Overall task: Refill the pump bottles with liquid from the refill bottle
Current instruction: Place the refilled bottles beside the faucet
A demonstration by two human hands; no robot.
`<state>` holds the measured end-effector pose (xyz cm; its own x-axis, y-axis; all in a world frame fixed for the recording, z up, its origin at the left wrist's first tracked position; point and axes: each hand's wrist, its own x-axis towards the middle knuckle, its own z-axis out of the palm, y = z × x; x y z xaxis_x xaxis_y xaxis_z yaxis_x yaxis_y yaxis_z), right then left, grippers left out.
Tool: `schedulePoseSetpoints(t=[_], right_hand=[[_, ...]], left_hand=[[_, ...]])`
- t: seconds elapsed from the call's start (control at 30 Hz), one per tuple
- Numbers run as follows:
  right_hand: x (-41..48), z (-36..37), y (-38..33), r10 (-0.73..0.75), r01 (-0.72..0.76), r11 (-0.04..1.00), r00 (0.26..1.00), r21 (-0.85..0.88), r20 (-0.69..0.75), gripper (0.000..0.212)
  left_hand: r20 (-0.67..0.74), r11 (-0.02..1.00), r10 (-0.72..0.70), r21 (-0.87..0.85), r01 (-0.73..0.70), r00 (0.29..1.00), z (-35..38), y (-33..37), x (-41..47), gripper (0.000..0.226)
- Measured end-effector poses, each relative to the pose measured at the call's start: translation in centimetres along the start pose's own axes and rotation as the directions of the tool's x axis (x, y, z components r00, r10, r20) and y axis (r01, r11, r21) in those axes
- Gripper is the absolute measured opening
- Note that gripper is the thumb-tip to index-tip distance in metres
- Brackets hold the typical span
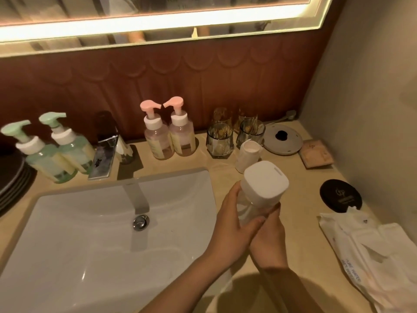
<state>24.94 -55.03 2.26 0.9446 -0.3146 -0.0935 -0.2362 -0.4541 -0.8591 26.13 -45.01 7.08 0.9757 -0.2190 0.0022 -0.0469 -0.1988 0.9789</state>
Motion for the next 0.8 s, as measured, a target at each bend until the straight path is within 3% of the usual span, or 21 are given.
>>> schedulePoseSetpoints(t=[0.23, 0.37, 0.63, 0.8], right_hand=[[6.7, 2.5, -3.9, -0.142, 0.143, 0.989, 0.990, -0.034, 0.026, 0.089], [10.8, 4.6, -4.7, -0.176, 0.178, 0.983, 0.984, -0.054, 0.026, 0.085], [13.7, 7.5, -4.2, -0.186, 0.185, 0.983, 0.982, -0.011, -0.032, 0.085], [12.6, 7.0, -3.5, -0.156, 0.156, 0.987, 0.988, 0.047, -0.013, 0.095]], left_hand=[[-0.101, 0.998, 0.042, 0.043, -0.038, 0.994, -3.6, 0.2, 6.9, 0.065], [-0.118, 0.997, 0.053, 0.070, -0.045, 0.992, -5.3, -0.3, 11.1, 0.064], [-0.147, 0.994, 0.066, 0.096, -0.052, 0.987, -6.1, -1.9, 14.5, 0.059], [-0.110, 0.998, 0.034, 0.065, -0.027, 0.993, -5.9, -2.5, 13.4, 0.068]])
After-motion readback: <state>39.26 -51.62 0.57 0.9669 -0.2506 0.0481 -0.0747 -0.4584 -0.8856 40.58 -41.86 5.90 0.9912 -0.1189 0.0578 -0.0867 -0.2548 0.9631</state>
